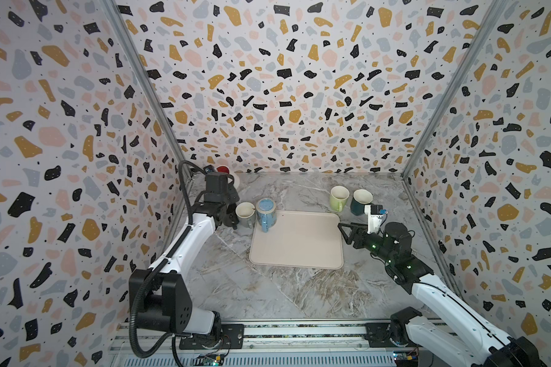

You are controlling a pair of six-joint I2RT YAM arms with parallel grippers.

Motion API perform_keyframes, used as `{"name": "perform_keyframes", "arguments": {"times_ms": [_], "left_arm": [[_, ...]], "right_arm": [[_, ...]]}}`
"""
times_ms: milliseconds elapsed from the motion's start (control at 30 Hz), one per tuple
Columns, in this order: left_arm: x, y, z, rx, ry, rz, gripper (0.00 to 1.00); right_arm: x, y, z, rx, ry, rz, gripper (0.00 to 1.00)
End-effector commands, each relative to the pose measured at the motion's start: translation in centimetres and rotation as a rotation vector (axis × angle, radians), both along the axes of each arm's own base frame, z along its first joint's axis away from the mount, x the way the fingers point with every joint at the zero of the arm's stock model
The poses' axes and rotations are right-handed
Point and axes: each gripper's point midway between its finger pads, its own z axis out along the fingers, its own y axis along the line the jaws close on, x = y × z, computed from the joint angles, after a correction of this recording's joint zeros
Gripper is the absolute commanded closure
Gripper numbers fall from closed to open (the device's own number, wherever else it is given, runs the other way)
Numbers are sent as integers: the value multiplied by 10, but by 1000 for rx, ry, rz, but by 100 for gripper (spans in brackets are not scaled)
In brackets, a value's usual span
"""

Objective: Turn the mug right side up
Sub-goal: Place the mug at the top-left of the table.

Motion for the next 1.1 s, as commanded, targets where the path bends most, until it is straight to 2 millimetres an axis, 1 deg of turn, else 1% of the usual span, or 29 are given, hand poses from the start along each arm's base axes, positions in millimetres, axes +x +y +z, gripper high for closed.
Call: {"name": "perform_keyframes", "arguments": {"times_ms": [0,33,100,200,300,333,500,633,767,1067], "left_arm": [[-13,38,42,94,-86,91,100],[-17,44,41,108,-73,104,100],[-22,49,35,129,-47,114,100],[-27,55,18,146,-4,134,100],[-31,61,4,157,33,149,100],[-32,64,-1,164,47,156,100],[-35,86,-19,173,102,213,100],[-36,97,-26,175,121,238,100],[-35,101,-37,175,143,237,100],[-29,96,-76,153,233,202,100]], "right_arm": [[0,-3,18,-8,-42,-2,28],[0,-3,18,-9,-44,-1,28],[-1,-2,19,-11,-50,3,28],[-2,-3,20,-23,-58,8,26],[-3,-4,19,-40,-63,6,17],[-3,-5,19,-45,-63,5,16],[-3,-6,18,-67,-73,-1,15],[-4,-5,18,-74,-78,-3,14],[-4,-6,17,-79,-81,-10,14],[-5,-8,13,-60,-72,-28,14]]}}
